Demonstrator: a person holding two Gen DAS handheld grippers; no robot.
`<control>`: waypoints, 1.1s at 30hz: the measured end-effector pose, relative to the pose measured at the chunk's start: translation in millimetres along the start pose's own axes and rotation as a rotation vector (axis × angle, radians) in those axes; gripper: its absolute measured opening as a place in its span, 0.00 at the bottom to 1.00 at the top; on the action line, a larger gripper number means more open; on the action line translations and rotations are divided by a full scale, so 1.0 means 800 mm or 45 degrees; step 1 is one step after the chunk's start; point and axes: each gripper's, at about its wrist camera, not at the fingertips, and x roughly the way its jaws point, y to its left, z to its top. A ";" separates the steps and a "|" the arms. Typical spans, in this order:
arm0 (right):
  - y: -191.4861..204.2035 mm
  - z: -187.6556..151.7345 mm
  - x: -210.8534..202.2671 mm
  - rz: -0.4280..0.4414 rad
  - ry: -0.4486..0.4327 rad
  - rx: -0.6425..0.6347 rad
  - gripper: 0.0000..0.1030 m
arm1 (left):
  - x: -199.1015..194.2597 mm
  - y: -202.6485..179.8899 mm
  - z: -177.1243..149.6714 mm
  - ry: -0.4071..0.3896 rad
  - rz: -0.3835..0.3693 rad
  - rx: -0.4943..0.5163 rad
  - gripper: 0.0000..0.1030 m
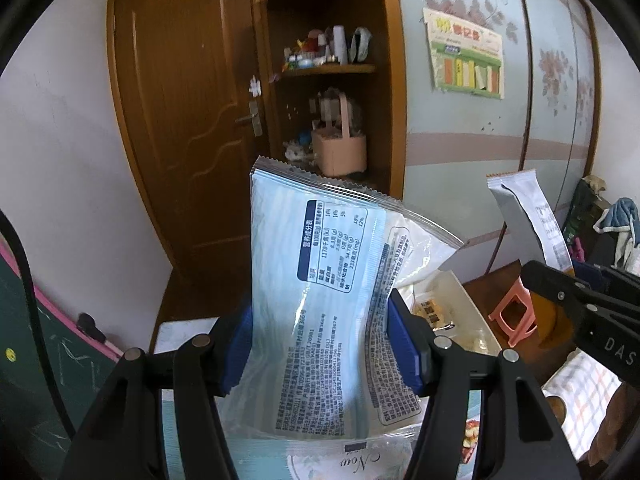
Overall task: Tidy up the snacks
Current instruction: 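Lift both snacks over the white tray and open both tools, then move both tools back toward the last snacks on the table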
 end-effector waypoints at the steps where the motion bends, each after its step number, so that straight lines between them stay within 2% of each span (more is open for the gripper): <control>1: -0.005 -0.002 0.011 -0.003 0.017 0.013 0.37 | 0.011 -0.001 -0.001 0.008 0.001 -0.003 0.58; 11: -0.026 -0.022 0.085 -0.008 0.134 0.044 0.37 | 0.112 -0.007 -0.027 0.117 0.040 -0.016 0.58; 19: -0.033 -0.025 0.131 -0.013 0.182 0.052 0.39 | 0.167 -0.012 -0.044 0.172 0.033 -0.029 0.62; 20: -0.034 -0.027 0.138 -0.008 0.200 0.053 0.42 | 0.175 -0.014 -0.047 0.195 0.019 -0.024 0.68; 21: -0.035 -0.029 0.148 -0.010 0.229 0.052 0.52 | 0.181 -0.017 -0.051 0.221 -0.018 -0.013 0.84; 23: -0.037 -0.035 0.165 -0.026 0.279 0.053 0.63 | 0.192 -0.022 -0.057 0.261 -0.022 0.010 0.98; 27: -0.042 -0.053 0.180 -0.037 0.330 0.049 0.69 | 0.201 -0.027 -0.068 0.285 -0.022 0.039 0.98; 33: -0.050 -0.066 0.186 -0.021 0.365 0.087 0.70 | 0.209 -0.027 -0.082 0.343 -0.043 0.016 0.98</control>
